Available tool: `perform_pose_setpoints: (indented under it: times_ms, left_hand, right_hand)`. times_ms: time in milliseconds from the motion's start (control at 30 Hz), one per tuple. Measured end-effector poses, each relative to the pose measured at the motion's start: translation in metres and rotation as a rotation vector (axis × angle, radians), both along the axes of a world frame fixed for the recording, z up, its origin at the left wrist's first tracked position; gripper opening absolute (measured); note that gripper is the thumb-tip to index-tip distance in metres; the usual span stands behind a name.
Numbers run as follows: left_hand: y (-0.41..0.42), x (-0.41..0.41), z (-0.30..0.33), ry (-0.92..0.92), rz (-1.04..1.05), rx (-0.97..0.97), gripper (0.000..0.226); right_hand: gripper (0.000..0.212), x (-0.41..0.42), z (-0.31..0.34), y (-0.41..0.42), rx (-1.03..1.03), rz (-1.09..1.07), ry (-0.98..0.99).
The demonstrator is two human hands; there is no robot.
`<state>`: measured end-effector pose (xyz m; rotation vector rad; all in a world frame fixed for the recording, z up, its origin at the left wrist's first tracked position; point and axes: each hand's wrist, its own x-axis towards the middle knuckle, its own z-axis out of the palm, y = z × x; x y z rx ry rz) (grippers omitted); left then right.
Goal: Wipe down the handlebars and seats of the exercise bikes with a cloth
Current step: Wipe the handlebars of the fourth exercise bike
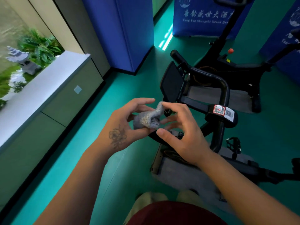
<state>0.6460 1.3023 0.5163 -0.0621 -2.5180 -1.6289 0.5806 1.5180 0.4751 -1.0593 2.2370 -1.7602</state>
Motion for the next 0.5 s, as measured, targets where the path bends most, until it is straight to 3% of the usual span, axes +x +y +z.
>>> perform_pose_setpoints:
  times_ms: [133, 500]
  left_hand:
    - [0.014, 0.015, -0.008, 0.032, 0.072, -0.015, 0.079]
    - [0.057, 0.042, -0.038, 0.073, 0.302, 0.074, 0.078]
  right_hand:
    - [0.071, -0.004, 0.005, 0.0, -0.043, 0.052, -0.113]
    - [0.049, -0.01, -0.009, 0.007, 0.133, 0.144, -0.119]
